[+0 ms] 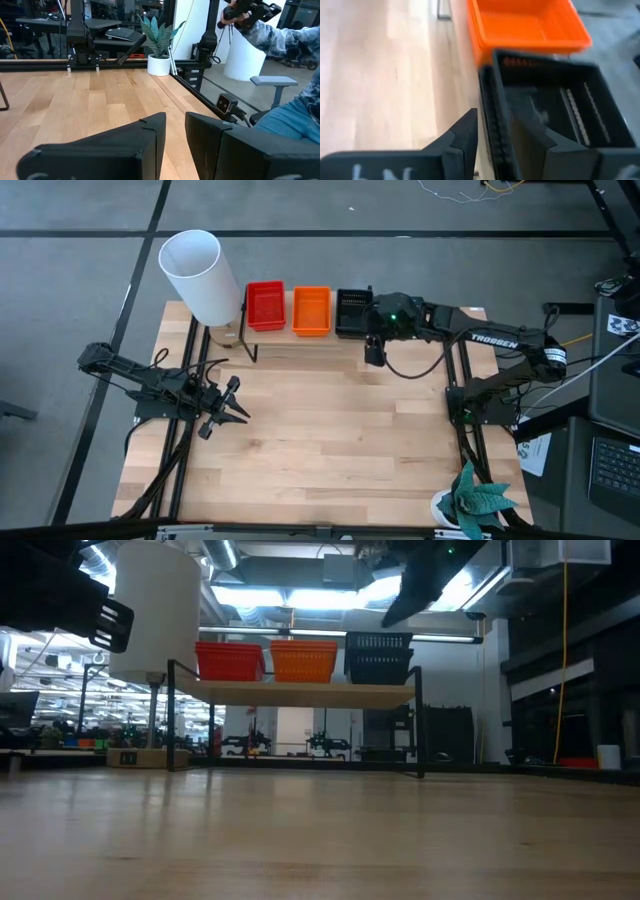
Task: Stack baskets on shelf by color
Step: Stack the black bin on the black bin on the shelf
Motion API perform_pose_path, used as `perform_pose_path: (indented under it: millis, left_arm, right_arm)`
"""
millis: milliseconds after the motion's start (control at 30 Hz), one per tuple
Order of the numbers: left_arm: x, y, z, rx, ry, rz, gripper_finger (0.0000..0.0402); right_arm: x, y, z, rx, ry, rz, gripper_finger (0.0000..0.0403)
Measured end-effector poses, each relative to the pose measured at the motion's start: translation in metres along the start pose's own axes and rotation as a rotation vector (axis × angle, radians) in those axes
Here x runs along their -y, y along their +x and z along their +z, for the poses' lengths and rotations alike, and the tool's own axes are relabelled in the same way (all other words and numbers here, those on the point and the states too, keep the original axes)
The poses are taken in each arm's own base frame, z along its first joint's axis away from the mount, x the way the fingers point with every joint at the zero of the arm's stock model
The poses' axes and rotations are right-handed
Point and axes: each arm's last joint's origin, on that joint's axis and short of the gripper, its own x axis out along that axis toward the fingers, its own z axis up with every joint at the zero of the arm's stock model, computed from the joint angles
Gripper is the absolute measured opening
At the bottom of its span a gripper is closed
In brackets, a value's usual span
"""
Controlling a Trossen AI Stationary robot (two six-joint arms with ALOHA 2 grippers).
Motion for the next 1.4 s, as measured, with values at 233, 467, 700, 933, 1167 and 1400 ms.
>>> perform_pose_path:
  millis: [233,467,700,933,1167,1400]
  left_arm:
    - [0.0,0.0,0.0,0.0,0.0,0.0,0.0066]
    - [0.0,0.0,0.0,0.0,0.0,0.0,0.0066]
    - [0.0,0.0,0.0,0.0,0.0,0.0,0.0066]
    - [0.0,0.0,0.0,0.0,0.0,0.0,0.0066]
    - [0.0,0.0,0.0,0.0,0.0,0.0,0.0066]
    - [0.0,0.0,0.0,0.0,0.0,0.0,0.0066]
  right_arm:
    - [-0.003,-0.001,0.008,0.075,-0.005,0.005,0.011]
    - [-0.003,-0.001,0.007,0.063,-0.003,0.006,0.011]
    - [-0.004,0.0,0.002,0.014,0.049,0.017,0.011]
    - [-0.005,-0.001,-0.004,-0.056,0.092,0.007,0.011]
    - [-0.005,-0.001,-0.001,-0.027,0.09,0.006,0.011]
    - [0.0,-0.001,0.007,0.048,0.099,-0.102,0.011]
